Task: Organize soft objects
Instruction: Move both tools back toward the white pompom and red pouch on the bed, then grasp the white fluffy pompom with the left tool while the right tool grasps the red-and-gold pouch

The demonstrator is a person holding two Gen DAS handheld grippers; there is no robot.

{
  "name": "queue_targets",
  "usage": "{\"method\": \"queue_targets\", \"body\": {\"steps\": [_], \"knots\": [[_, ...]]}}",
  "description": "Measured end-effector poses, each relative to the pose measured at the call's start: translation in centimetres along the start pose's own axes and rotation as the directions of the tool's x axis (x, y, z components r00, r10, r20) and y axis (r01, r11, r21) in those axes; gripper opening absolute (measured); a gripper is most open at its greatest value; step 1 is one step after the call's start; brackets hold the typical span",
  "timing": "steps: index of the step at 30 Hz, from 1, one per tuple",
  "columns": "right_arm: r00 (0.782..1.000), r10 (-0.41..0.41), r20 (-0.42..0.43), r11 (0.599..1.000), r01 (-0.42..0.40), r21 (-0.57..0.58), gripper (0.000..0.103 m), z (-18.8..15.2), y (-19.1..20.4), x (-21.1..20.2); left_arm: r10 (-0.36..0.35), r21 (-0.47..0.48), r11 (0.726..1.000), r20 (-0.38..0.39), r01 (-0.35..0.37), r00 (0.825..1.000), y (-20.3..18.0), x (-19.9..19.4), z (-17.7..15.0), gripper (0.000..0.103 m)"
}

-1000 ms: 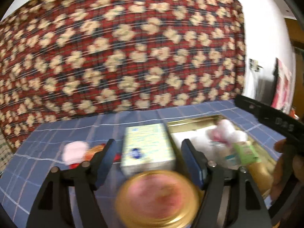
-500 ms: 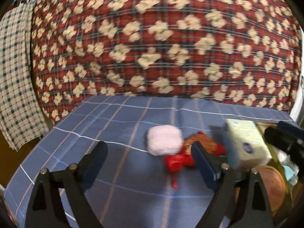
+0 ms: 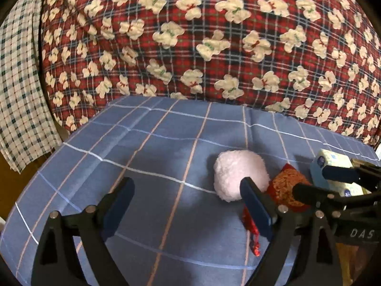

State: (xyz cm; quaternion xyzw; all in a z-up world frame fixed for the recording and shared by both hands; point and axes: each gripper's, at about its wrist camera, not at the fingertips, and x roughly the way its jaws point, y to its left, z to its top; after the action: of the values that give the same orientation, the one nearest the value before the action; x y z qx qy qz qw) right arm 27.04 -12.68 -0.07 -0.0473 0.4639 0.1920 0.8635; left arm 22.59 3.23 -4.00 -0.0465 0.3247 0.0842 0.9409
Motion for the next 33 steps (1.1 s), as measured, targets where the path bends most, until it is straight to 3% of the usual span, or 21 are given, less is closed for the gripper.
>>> {"method": "queue_targets", "body": {"steps": [4,9,11,13,15,18,21,27,33], "knots": [[0.995,-0.018,-0.095,0.999,0.013,-0.048,0.075,0.3,0.9,2.0,-0.004,-0.012,1.0,-0.029,0.004,1.0,0.3,0.8,-0.4,0.092],[0.988,0.01,-0.153,1.0,-0.014,-0.023,0.075,0.3,0.4,2.9,-0.008,-0.023,1.0,-0.038,0.007,0.999,0.3,1.0,-0.5,0.092],[0.988,0.014,-0.155,1.0,-0.017,-0.017,0.07,0.4,0.3,3.0,-0.011,-0.02,1.0,-0.041,0.01,0.999,0.2,1.1,-0.5,0.092],[0.988,0.018,-0.156,1.0,-0.021,-0.017,0.055,0.4,0.3,3.1,-0.022,-0.023,1.0,-0.045,0.021,0.999,0.2,1.1,-0.5,0.092],[0.984,0.037,-0.173,0.999,-0.039,-0.007,0.052,0.2,0.2,3.4,-0.028,-0.03,0.999,-0.048,0.026,0.998,0.2,1.2,-0.5,0.092],[0.983,0.055,-0.178,0.998,-0.056,0.0,0.033,0.3,0.1,3.5,-0.04,-0.04,0.998,-0.05,0.038,0.998,0.4,1.4,-0.4,0.092],[0.984,0.075,-0.161,0.997,-0.073,0.017,0.026,0.2,0.0,3.2,-0.039,-0.029,0.999,-0.066,0.037,0.997,0.1,1.9,-0.3,0.092],[0.988,0.103,-0.12,0.994,-0.098,0.045,0.022,0.0,-0.3,2.4,-0.048,0.066,0.996,-0.083,0.053,0.995,-1.7,2.5,-0.1,0.092],[0.988,0.109,-0.106,0.994,-0.107,0.028,0.021,0.0,0.1,2.2,-0.085,0.081,0.992,-0.089,0.093,0.992,-2.4,3.1,1.1,0.092]]}}
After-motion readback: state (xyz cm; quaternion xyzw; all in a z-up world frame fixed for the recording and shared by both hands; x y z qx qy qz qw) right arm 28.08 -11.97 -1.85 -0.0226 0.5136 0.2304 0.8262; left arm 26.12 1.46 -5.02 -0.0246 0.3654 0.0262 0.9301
